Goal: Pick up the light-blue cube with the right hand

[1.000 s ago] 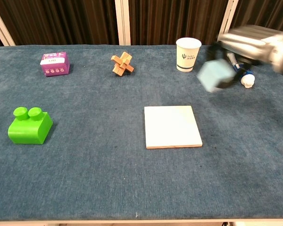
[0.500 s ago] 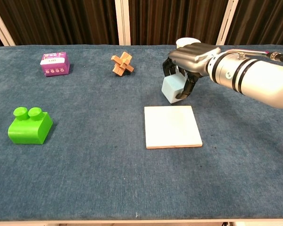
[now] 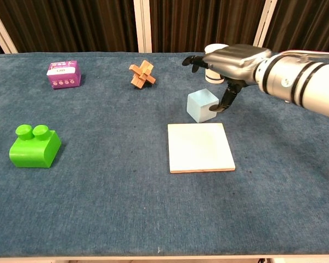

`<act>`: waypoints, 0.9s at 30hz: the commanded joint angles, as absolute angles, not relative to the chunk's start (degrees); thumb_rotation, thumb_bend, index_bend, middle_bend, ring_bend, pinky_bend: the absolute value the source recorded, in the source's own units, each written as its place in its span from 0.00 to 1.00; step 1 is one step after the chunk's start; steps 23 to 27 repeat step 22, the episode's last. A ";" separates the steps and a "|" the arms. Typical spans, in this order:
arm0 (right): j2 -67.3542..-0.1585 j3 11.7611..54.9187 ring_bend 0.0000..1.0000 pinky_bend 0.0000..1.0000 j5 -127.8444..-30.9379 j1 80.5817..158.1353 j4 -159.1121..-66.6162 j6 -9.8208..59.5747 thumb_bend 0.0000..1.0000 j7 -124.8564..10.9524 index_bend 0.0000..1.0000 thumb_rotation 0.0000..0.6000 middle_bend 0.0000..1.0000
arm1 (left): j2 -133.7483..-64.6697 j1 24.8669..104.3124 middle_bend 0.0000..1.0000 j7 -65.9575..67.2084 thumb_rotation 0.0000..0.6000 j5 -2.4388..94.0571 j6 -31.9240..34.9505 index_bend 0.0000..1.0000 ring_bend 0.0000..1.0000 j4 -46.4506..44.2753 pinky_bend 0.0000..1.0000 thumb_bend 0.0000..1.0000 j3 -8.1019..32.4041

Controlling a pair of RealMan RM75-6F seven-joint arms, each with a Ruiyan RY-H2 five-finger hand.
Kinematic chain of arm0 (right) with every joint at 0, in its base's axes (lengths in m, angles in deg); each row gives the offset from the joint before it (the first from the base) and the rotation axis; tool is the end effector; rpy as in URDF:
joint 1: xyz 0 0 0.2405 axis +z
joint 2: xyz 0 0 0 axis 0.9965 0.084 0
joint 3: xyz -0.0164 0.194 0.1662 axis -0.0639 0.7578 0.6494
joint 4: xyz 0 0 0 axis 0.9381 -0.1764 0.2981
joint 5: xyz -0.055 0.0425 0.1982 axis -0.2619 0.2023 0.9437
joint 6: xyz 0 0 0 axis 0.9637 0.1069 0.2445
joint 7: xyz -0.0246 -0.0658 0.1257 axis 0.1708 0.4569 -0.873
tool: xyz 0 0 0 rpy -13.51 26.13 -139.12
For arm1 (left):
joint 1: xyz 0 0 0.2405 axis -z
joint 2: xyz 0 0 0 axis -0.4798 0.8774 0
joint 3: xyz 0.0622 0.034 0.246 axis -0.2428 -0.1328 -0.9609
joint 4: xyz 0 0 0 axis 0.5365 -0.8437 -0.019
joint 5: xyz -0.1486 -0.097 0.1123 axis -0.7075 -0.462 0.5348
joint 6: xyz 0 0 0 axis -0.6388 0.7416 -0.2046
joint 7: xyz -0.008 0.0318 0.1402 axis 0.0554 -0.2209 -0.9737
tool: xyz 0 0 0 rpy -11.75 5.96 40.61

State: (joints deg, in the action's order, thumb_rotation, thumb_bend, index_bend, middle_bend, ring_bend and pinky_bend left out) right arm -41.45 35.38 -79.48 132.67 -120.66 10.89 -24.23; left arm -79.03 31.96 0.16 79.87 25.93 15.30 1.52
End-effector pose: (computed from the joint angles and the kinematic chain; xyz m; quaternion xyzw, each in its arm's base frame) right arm -0.1148 -0.3595 -0.0306 0.7990 -0.2838 0.3316 0.4137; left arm -0.3113 0.1524 0.1573 -0.6576 -0.3430 -0.3720 0.5582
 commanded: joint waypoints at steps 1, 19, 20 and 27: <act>-30.15 28.47 0.03 0.19 -87.14 123.53 -135.30 22.28 0.37 -24.22 0.00 1.00 0.05 | -79.04 31.95 0.00 0.19 1.00 79.80 25.95 0.00 0.00 15.25 0.00 0.17 1.56; -21.52 12.56 0.00 0.00 -105.72 89.31 -126.19 60.05 0.30 -44.06 0.00 1.00 0.00 | -79.59 32.81 0.00 -2.40 1.00 79.12 23.90 0.00 0.00 15.98 0.00 0.17 1.61; -21.57 12.80 0.00 0.00 -105.94 89.20 -126.09 59.90 0.30 -43.89 0.00 1.00 0.00 | -79.69 32.79 0.00 -2.68 1.00 79.21 23.91 0.00 0.00 16.02 0.00 0.17 1.55; -21.55 13.06 0.00 0.00 -106.27 89.08 -126.16 59.11 0.30 -44.13 0.00 1.00 0.00 | -79.77 32.76 0.00 -2.80 1.00 79.40 23.95 0.00 0.00 16.10 0.00 0.17 1.42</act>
